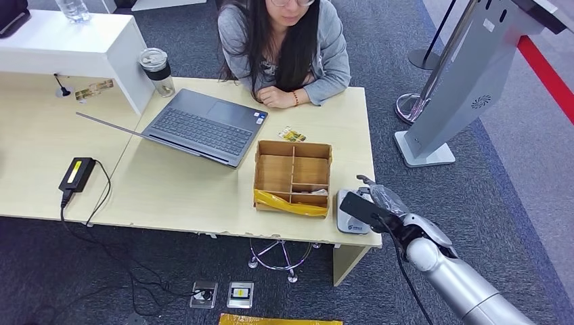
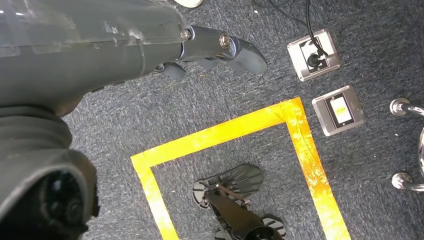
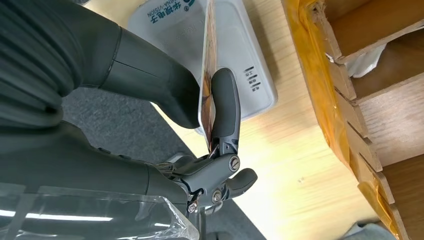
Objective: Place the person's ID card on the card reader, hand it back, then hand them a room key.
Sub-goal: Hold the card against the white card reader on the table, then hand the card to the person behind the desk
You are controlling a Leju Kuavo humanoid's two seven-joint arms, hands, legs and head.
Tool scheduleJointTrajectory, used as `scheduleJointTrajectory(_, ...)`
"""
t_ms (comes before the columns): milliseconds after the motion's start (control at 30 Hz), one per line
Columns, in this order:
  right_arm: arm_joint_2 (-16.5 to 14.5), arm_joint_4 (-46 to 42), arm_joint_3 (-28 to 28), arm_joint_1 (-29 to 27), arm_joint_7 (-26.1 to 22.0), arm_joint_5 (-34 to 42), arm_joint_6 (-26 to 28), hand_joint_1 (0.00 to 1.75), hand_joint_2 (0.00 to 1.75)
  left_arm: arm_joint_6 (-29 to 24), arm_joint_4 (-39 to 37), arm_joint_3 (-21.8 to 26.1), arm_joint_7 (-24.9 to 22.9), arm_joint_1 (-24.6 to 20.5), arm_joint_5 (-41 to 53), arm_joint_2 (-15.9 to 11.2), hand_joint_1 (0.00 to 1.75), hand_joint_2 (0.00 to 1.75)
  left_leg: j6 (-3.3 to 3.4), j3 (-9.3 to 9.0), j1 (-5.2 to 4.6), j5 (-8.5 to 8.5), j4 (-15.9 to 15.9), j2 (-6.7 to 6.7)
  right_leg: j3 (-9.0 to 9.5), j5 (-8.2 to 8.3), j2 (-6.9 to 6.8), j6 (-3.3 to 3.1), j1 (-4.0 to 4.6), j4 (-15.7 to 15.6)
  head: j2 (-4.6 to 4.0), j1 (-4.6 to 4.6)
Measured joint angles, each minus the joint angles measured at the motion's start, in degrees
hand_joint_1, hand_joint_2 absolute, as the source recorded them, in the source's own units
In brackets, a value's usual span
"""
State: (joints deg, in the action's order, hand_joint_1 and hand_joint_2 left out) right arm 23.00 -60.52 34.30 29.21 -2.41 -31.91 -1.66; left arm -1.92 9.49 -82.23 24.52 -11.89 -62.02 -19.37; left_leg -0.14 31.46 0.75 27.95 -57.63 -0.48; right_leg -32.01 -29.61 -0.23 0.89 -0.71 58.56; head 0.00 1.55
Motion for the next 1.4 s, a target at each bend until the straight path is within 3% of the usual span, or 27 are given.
scheduleJointTrajectory(200,-0.46,3.88,-0.23,2.66,-1.06,5.47,-2.96,1.75,1.75,0.46,0.00,0.00,0.00,-0.01,0.44,-0.02,0.00,0.00,0.00,0.01,0.00,0.00,0.00,0.00,0.00,0.01,-0.04,0.00,0.00,0.00,0.00,-0.01)
scheduleJointTrajectory(500,-1.25,8.92,-0.28,7.26,-1.51,7.35,-2.48,1.75,1.75,0.87,0.00,-0.01,0.00,-0.03,1.34,-0.07,0.00,0.00,0.00,0.02,0.00,0.00,0.00,-0.01,-0.02,0.01,-0.04,-0.01,0.00,0.01,0.00,0.00)
scheduleJointTrajectory(1033,-2.07,12.25,0.09,8.40,-2.23,2.39,1.55,1.75,1.75,0.75,0.00,0.00,0.02,-0.02,1.21,-0.13,0.00,0.00,0.00,0.01,0.00,0.00,-0.01,-0.01,-0.03,0.01,-0.01,-0.01,0.00,0.01,0.00,-0.01)
scheduleJointTrajectory(1400,-2.10,13.23,0.19,7.79,-1.79,3.23,0.88,1.75,1.75,0.81,0.00,0.00,0.04,0.00,1.23,-0.19,0.00,0.00,0.00,0.01,0.00,0.00,-0.01,-0.01,-0.03,0.01,-0.01,-0.01,0.00,0.00,0.00,-0.01)
